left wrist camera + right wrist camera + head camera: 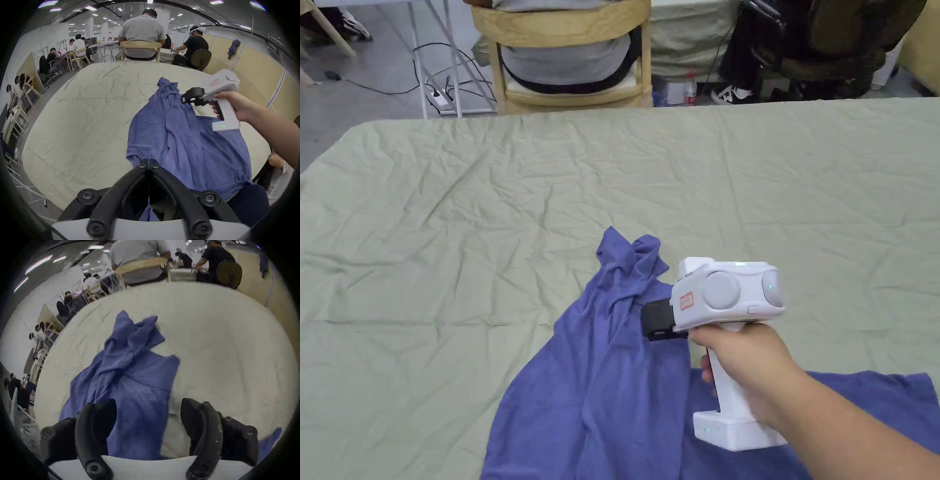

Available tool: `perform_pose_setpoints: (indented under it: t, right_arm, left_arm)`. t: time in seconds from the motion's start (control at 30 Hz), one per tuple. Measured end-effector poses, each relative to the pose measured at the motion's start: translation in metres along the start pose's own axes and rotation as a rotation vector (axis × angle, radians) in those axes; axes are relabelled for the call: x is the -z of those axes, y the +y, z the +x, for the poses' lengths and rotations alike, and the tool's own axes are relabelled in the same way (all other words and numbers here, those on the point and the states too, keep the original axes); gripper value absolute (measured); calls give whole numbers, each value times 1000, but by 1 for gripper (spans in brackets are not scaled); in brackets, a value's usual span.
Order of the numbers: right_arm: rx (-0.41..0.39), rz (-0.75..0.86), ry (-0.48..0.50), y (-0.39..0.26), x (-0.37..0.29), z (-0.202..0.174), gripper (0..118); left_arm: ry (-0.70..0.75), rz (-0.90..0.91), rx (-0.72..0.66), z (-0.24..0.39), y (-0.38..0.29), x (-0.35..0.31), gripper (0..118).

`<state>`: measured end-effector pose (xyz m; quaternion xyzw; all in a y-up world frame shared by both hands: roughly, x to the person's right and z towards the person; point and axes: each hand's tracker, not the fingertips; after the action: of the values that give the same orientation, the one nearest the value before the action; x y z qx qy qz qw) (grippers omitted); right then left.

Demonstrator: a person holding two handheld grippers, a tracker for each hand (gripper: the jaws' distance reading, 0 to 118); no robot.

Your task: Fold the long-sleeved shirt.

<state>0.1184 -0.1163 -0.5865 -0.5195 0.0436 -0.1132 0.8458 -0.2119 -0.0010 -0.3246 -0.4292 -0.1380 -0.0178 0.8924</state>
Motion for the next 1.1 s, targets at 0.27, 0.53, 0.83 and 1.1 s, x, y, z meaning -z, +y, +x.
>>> perform_pose_setpoints:
  t: [0.27,0.53,0.83,1.1]
  right_arm:
    - [-160,79,-74,-5,-58,-1,4]
    - [-392,256,-59,-102,-224,-10,4]
    - [-470,-63,-173,-254,-238,29,5]
    - [-258,174,-176,-269,-275,54,118]
  left_arm:
    - [-6,-20,5,-2,-10,-4,0]
    - [-17,27,-4,7,-9,-39,0]
    - [-10,44,-1,17,-21,-69,0]
    - [-17,53,7,27,-29,-87,0]
